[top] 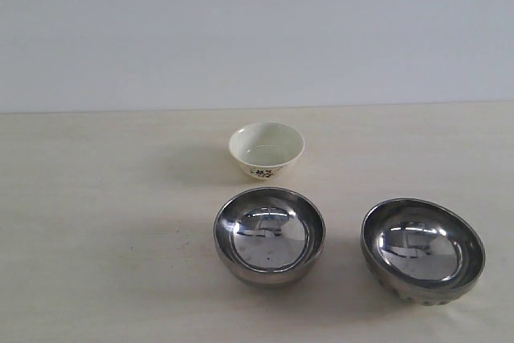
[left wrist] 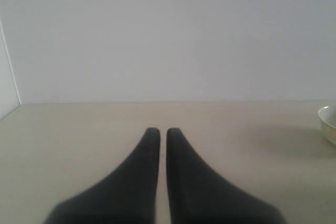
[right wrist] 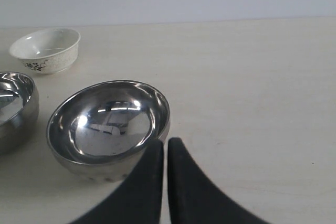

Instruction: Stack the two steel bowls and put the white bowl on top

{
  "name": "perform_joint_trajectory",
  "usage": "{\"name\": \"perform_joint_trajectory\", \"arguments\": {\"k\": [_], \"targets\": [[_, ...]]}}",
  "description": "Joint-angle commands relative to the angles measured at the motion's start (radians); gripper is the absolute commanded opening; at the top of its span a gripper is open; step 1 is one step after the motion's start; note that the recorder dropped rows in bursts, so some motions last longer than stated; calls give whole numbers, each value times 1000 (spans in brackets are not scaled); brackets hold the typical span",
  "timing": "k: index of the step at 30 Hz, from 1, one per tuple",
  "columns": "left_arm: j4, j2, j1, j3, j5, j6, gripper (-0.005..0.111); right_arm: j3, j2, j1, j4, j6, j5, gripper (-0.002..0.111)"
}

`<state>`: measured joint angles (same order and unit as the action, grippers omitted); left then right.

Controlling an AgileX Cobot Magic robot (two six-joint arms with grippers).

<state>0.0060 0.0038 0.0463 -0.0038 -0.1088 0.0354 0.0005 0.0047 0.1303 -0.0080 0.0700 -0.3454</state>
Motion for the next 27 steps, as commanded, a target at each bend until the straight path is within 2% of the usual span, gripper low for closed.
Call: {"name": "perform_joint_trajectory", "arguments": {"k": [1, 7, 27], "targets": [[-27, -4, 1, 4, -54, 24, 4, 0, -5, -4, -1, -2, 3, 0], [-19, -4, 1, 4, -180, 24, 4, 0, -5, -4, -1, -2, 3, 0], [-17, -4, 1, 4, -206, 21, 4, 0, -5, -4, -1, -2, 3, 0]]}}
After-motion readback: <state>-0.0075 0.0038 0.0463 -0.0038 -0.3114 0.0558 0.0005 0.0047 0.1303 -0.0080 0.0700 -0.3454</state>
